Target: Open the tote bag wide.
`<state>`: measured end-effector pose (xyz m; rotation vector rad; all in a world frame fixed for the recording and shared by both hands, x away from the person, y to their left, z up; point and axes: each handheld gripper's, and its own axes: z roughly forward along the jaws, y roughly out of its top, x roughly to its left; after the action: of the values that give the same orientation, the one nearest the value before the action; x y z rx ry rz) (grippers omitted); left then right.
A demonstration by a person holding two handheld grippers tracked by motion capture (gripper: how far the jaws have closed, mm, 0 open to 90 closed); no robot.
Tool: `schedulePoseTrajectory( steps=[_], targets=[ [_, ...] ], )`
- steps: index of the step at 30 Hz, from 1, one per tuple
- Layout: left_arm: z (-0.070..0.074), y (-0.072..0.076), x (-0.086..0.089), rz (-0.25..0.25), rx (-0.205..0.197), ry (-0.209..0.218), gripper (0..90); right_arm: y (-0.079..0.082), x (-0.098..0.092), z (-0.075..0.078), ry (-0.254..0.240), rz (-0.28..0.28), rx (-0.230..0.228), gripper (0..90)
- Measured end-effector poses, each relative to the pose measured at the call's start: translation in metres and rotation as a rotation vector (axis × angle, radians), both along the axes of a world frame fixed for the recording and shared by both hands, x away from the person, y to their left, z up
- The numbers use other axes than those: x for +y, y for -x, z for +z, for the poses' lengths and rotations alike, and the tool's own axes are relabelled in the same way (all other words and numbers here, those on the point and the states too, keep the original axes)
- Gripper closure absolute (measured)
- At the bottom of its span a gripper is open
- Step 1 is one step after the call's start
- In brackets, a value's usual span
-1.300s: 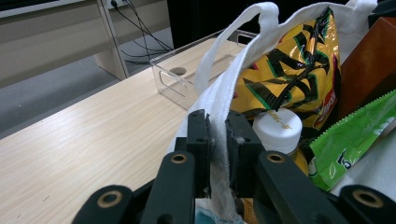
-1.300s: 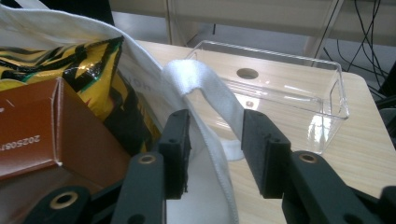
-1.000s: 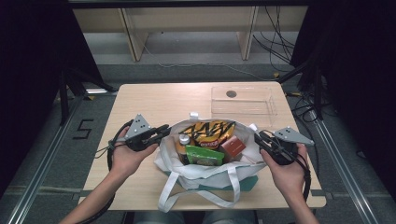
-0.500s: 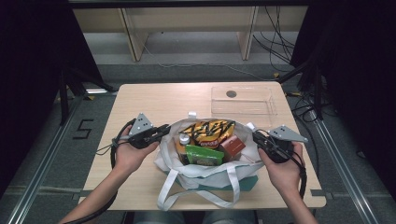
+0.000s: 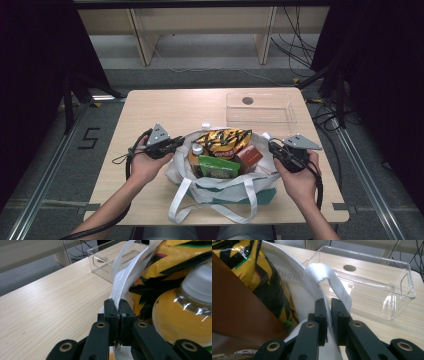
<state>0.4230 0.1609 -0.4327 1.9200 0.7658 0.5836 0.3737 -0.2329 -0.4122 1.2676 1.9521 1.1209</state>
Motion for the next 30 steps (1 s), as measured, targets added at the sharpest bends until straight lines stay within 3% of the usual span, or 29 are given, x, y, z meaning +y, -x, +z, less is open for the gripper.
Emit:
schedulePoseTrajectory(
  steps=[2,3,7,8,10,11,14,20,22,30],
  targets=[
    [-0.004,-0.002,0.0,0.005,0.009,0.004,86.7,-0.001,0.002,-0.003,-0.02,-0.016,0.018,85.7],
    [-0.006,-0.003,0.0,0.005,0.011,0.001,86.7,-0.003,0.0,-0.004,0.012,0.009,0.013,86.2],
    [-0.012,-0.007,-0.001,0.002,0.019,-0.008,86.7,-0.007,0.001,-0.008,0.013,0.01,0.042,87.4],
    [-0.013,-0.007,-0.001,0.01,0.022,-0.01,86.7,-0.009,0.0,-0.009,0.031,0.012,0.03,87.5],
    [-0.017,-0.008,-0.001,0.01,0.024,-0.003,86.7,-0.007,0.003,-0.011,-0.007,-0.007,0.052,87.6],
    [-0.018,-0.009,0.0,0.013,0.024,-0.004,86.7,-0.008,0.001,-0.011,0.025,0.016,0.028,87.7],
    [-0.022,-0.009,0.0,0.017,0.03,0.002,86.6,-0.009,0.001,-0.013,0.033,0.017,0.022,87.8],
    [-0.026,-0.009,-0.001,0.012,0.028,-0.013,86.6,-0.012,0.004,-0.021,0.004,-0.013,0.068,88.2],
    [-0.029,-0.01,-0.002,0.02,0.035,-0.01,86.6,-0.015,0.0,-0.022,0.015,0.019,0.069,88.2],
    [-0.033,-0.011,-0.002,0.02,0.04,-0.009,86.6,-0.017,0.001,-0.026,0.0,0.02,0.085,88.2]
  ],
)
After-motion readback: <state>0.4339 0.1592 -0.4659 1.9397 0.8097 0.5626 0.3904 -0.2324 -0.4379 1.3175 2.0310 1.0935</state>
